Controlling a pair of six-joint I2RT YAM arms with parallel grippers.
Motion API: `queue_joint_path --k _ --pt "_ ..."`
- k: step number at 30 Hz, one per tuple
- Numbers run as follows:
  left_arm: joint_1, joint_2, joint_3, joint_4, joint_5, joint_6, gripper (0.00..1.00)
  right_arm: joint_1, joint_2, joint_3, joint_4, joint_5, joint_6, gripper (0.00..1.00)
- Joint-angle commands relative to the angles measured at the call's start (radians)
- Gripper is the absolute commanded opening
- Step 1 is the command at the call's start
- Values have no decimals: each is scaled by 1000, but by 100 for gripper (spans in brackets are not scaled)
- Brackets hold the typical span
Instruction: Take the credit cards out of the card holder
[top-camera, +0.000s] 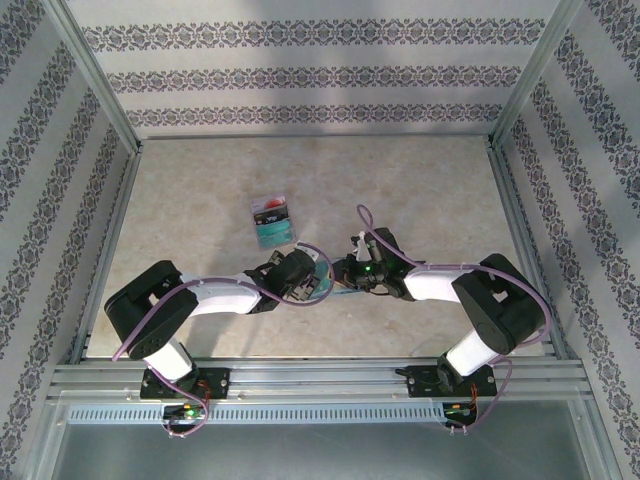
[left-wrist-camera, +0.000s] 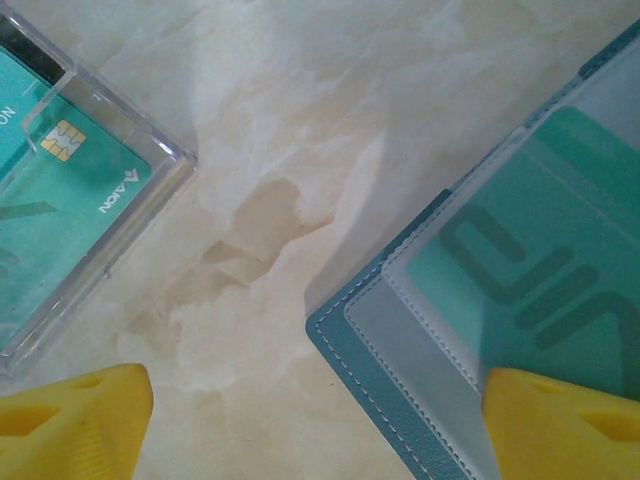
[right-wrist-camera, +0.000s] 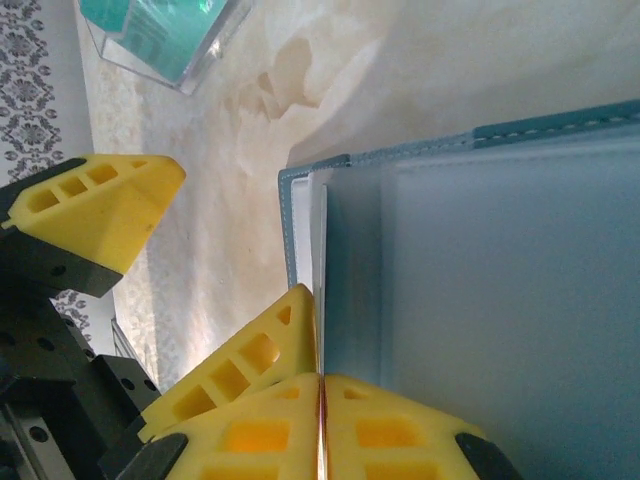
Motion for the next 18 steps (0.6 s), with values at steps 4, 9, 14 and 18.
queue_joint_path --k 4,9,14,18 --pt "-17 32 -4 -28 -32 33 86 -21 -42 -16 14 -17 -6 12" --pt "-17 43 -5 -25 -25 29 86 -21 -50 -18 17 -21 -4 16" --pt "-17 54 -1 -17 -13 23 86 -2 -18 -4 44 -40 3 24" --pt "-17 58 1 -15 -2 16 86 18 16 9 63 -40 5 25"
